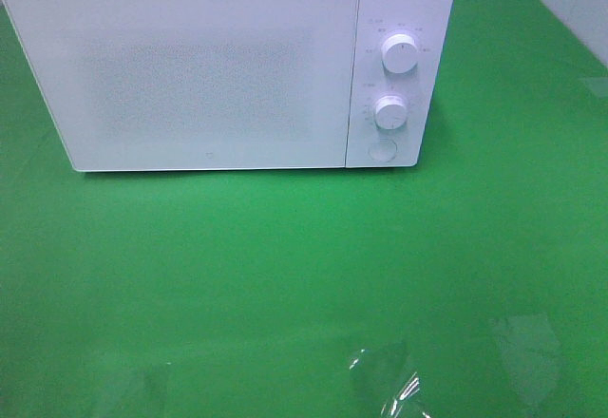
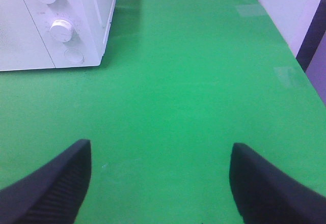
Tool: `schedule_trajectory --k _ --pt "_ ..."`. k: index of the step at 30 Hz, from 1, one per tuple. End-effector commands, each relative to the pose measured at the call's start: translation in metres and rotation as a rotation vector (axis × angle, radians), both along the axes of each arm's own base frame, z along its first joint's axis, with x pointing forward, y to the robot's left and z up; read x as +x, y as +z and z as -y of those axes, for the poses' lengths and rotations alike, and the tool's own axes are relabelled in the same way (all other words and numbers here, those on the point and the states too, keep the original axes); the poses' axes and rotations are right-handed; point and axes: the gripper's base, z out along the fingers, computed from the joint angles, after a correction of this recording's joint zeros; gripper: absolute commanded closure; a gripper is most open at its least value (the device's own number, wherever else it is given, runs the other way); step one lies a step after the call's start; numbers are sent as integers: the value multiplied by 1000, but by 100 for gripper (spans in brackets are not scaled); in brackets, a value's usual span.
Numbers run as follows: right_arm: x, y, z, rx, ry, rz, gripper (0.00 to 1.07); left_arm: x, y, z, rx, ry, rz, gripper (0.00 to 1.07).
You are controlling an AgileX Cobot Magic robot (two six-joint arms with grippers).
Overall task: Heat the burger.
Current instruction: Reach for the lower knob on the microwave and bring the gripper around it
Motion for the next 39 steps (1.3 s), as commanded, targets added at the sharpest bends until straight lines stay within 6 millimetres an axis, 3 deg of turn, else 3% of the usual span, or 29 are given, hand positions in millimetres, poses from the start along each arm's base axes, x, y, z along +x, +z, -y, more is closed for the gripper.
schedule_trajectory --k 1,7,39 --pt "-3 -1 0 -7 -1 30 34 -16 1 0 -13 -2 113 10" --pt "-3 -1 0 -7 -1 30 34 -31 1 0 -16 -2 208 10" --pt "-3 -1 0 -8 -1 29 34 -30 1 0 -17 -2 199 10"
